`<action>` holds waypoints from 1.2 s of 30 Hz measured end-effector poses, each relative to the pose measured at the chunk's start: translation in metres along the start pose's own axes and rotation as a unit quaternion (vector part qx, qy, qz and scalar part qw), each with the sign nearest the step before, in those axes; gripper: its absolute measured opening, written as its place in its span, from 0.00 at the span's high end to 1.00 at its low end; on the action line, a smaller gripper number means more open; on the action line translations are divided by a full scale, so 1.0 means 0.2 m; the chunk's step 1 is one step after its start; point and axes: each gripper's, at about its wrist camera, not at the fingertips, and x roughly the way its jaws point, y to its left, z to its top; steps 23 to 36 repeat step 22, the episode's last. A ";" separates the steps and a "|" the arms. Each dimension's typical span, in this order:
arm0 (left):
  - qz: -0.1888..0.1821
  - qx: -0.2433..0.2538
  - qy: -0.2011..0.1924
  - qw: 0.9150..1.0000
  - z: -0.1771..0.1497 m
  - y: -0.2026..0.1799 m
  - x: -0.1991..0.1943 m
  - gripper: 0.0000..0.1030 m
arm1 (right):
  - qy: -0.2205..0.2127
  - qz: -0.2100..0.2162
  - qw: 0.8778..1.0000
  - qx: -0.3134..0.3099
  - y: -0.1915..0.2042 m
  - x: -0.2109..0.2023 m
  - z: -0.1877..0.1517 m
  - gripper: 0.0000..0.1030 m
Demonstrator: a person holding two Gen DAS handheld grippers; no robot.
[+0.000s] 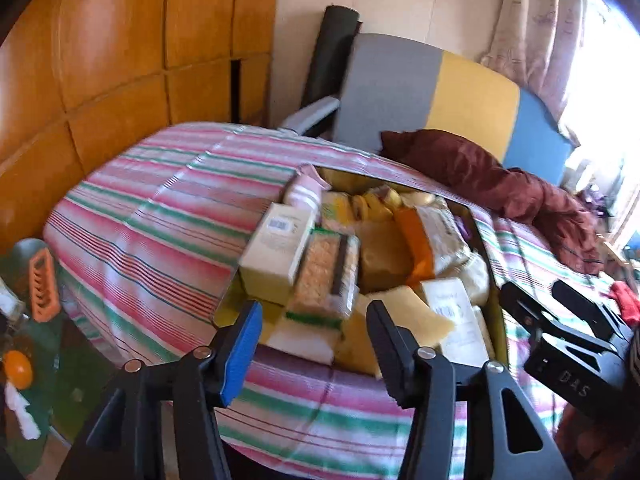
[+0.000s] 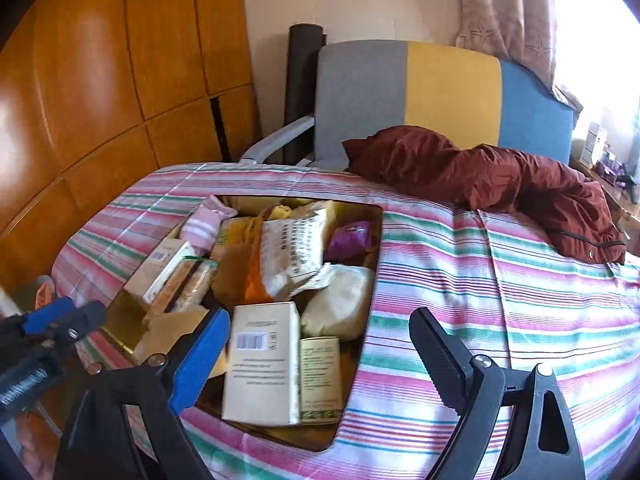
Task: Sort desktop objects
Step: 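Withdraw both open tools from above the gold tray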
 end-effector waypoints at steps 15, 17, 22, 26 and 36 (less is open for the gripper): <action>0.035 0.007 0.006 0.999 -0.04 -0.05 0.00 0.60 | 0.005 0.006 1.000 -0.004 0.07 0.02 -0.04 0.10; 0.037 0.011 0.006 0.999 -0.05 -0.06 0.00 0.60 | 0.007 0.006 1.000 -0.002 0.06 0.02 -0.04 0.10; 0.041 0.012 0.011 0.999 -0.05 -0.07 0.02 0.60 | 0.009 0.005 1.000 -0.001 0.05 0.03 -0.05 0.10; 0.041 0.012 0.011 0.999 -0.05 -0.07 0.02 0.60 | 0.009 0.005 1.000 -0.001 0.05 0.03 -0.05 0.10; 0.041 0.012 0.011 0.999 -0.05 -0.07 0.02 0.60 | 0.009 0.005 1.000 -0.001 0.05 0.03 -0.05 0.10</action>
